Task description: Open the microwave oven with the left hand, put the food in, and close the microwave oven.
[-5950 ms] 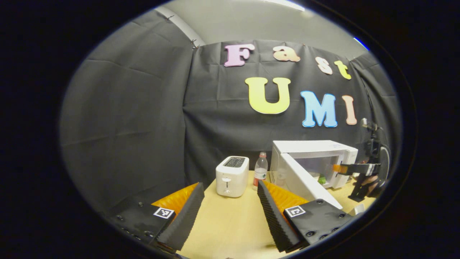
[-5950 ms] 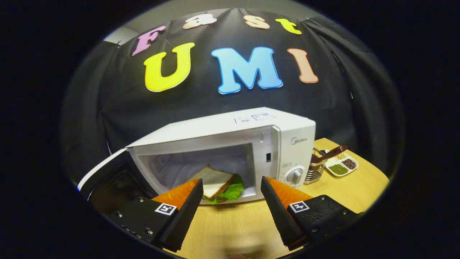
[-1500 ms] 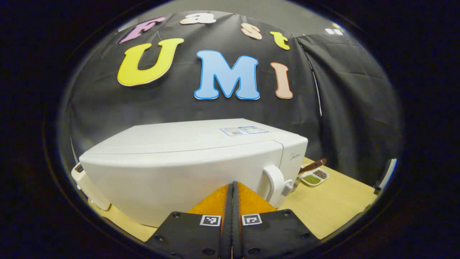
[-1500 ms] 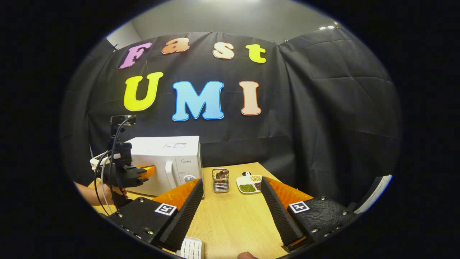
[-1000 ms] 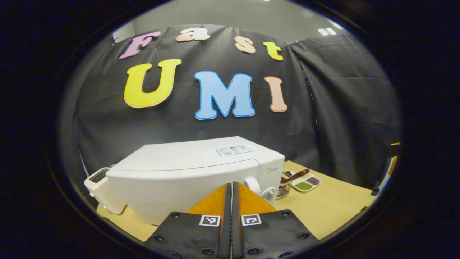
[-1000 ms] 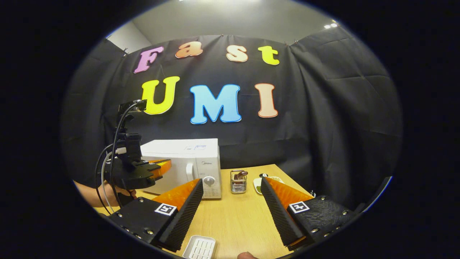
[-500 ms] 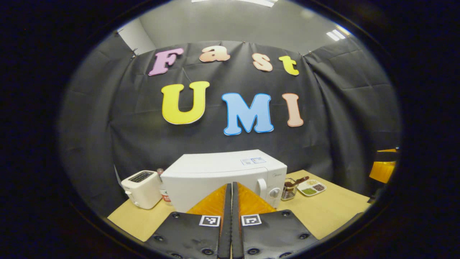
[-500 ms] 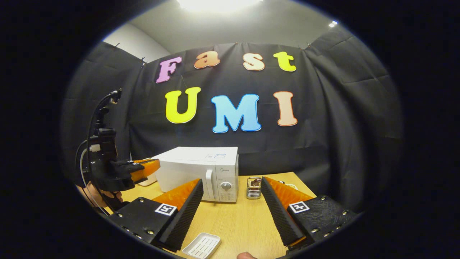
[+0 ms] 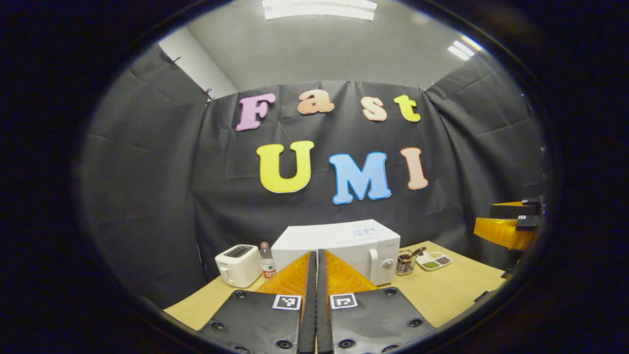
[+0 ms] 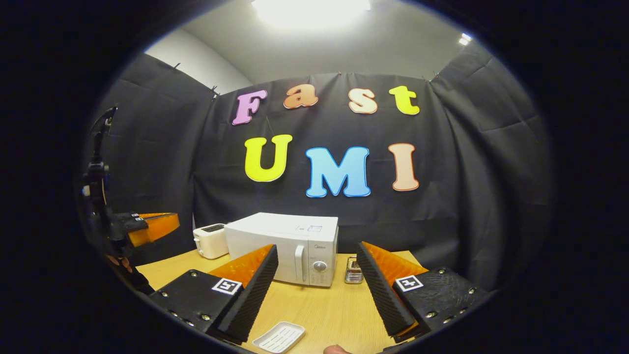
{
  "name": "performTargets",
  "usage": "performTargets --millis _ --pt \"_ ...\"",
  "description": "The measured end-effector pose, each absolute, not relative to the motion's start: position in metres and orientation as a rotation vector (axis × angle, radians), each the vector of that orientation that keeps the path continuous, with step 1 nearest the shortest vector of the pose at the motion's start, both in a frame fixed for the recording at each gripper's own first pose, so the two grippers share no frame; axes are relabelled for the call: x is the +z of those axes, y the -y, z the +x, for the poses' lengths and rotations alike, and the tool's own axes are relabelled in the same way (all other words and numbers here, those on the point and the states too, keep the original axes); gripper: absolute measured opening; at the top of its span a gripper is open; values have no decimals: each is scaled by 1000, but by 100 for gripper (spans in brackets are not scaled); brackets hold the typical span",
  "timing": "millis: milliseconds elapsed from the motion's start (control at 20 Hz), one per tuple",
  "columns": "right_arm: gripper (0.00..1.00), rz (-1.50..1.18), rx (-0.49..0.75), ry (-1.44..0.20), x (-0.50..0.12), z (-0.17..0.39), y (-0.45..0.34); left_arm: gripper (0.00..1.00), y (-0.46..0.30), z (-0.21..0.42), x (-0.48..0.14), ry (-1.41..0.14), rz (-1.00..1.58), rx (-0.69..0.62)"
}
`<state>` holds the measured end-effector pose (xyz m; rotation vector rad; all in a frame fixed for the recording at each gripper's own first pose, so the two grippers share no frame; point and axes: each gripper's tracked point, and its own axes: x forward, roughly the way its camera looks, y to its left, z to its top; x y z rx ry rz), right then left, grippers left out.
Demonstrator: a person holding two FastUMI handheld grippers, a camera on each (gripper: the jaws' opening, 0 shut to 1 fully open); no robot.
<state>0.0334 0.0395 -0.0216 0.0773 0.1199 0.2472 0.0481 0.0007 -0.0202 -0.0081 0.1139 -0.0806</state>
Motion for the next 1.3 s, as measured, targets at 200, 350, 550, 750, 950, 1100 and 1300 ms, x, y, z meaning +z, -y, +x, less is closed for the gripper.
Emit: performTargets --millis 200,350,550,750,950,1100,1300 --pt "98 82 239 -112 -14 11 -54 7 -26 23 -14 -113 -26 -60" --pt "98 75 228 -110 -12 -9 -68 15 -40 11 -22 -120 -33 -64" --pt "98 82 227 -122 -15 -27 -86 60 -52 1 -24 -117 -53 -79" --pt "98 87 213 -115 -11 -32 -98 84 -64 2 -24 -108 -47 -67" --pt "98 99 206 -90 -2 -32 -102 99 -75 2 -15 -80 -45 -47" --pt "98 94 195 -81 2 -29 -100 99 -80 1 -9 -65 -47 -46" --pt "98 99 185 -64 8 -26 -99 98 -89 -4 2 -32 -26 -35"
